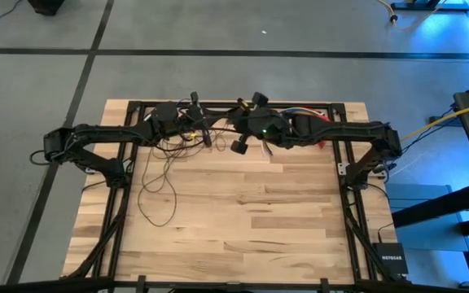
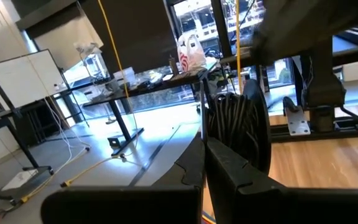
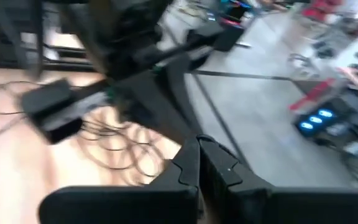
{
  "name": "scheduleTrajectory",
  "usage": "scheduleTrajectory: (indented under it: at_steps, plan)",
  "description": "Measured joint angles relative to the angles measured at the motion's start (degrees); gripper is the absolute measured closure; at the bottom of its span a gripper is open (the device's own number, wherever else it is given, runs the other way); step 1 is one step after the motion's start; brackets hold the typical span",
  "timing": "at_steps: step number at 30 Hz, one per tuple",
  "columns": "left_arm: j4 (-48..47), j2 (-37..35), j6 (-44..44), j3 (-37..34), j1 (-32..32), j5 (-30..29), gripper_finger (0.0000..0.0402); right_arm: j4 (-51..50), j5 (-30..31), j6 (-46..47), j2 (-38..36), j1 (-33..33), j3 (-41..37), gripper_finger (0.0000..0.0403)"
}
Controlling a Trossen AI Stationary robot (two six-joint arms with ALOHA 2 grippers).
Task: Coiling cords
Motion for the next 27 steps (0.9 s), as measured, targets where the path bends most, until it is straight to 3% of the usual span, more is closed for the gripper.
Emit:
scheduleTrajectory:
  at_steps: [7, 15, 21, 27]
  plan:
    - [0.4, 0.0, -2.1, -0.1, 0.0, 0.0, 0.0400, -2.9, -11.0, 0.1, 1.6, 0.0, 0.0, 0.0401]
    - [1.7, 0.0, -5.7, -0.1, 0.0, 1.0, 0.0400, -4.6, -13.8, -2.7, 6.5, 0.0, 0.0, 0.0401]
    - [1.8, 0.0, -6.7, -0.1, 0.0, 1.2, 0.0400, -6.3, -12.2, -5.0, 8.8, -0.1, 0.0, 0.0401]
    - [2.8, 0.0, -9.8, -0.1, 0.0, 5.7, 0.0400, -4.0, 0.0, -9.2, 11.1, -0.1, -0.1, 0.0401]
